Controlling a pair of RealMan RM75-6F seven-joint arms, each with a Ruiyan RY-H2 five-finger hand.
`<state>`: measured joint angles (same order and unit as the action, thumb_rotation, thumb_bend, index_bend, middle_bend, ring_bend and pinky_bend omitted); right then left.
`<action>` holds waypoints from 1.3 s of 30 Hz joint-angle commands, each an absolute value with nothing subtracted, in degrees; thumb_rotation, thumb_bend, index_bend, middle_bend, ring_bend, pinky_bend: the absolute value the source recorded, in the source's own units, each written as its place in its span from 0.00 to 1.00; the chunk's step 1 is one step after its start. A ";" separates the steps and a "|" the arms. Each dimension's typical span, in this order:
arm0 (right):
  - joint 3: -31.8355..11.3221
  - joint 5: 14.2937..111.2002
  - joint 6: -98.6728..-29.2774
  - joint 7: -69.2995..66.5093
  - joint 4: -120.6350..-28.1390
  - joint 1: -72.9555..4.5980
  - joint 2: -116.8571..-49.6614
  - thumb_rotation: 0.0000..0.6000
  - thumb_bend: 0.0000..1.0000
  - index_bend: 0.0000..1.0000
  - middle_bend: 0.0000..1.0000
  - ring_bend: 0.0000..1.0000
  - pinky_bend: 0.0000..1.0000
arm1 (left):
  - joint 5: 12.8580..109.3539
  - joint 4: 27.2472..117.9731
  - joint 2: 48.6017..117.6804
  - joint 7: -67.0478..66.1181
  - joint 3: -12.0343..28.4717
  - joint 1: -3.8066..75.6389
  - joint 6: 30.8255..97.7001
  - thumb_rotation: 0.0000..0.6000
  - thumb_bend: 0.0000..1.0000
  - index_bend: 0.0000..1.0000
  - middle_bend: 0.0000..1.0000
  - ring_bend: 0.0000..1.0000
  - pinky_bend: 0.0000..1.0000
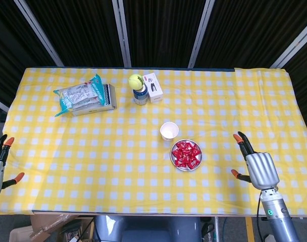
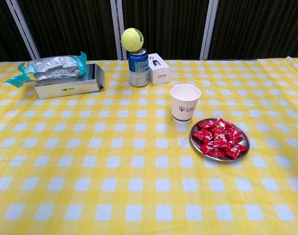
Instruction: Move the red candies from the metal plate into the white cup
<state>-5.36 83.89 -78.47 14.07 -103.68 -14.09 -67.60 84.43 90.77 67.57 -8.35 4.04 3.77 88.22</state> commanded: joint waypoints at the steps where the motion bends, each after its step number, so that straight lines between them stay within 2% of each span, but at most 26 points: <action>1: -7.06 79.97 -73.35 21.37 -109.00 -17.88 -68.24 1.00 0.19 0.03 0.08 0.71 0.85 | 84.63 90.83 67.48 -8.20 3.93 3.90 88.02 1.00 0.03 0.00 0.00 0.00 0.00; 9: -9.08 69.85 -67.62 37.72 -109.87 -24.39 -77.15 1.00 0.19 0.13 0.18 0.71 0.85 | 84.27 91.18 66.79 -7.37 3.65 4.23 86.70 1.00 0.03 0.00 0.00 0.00 0.00; 18: -10.34 57.91 -66.15 46.53 -106.26 -29.21 -85.66 1.00 0.19 0.16 0.18 0.71 0.85 | 83.81 91.34 65.94 -5.43 3.50 4.31 85.81 1.00 0.03 0.00 0.00 0.00 0.00; 27: -11.16 52.61 -66.69 49.08 -102.87 -32.33 -90.41 1.00 0.19 0.19 0.18 0.71 0.85 | 83.87 91.67 65.64 -5.12 3.33 4.37 85.57 1.00 0.03 0.00 0.00 0.00 0.00; 39: -11.42 47.82 -67.16 51.01 -99.69 -35.31 -92.38 1.00 0.19 0.19 0.18 0.71 0.85 | 83.51 92.06 65.51 -5.20 3.26 4.51 85.09 1.00 0.03 0.00 0.00 0.00 0.00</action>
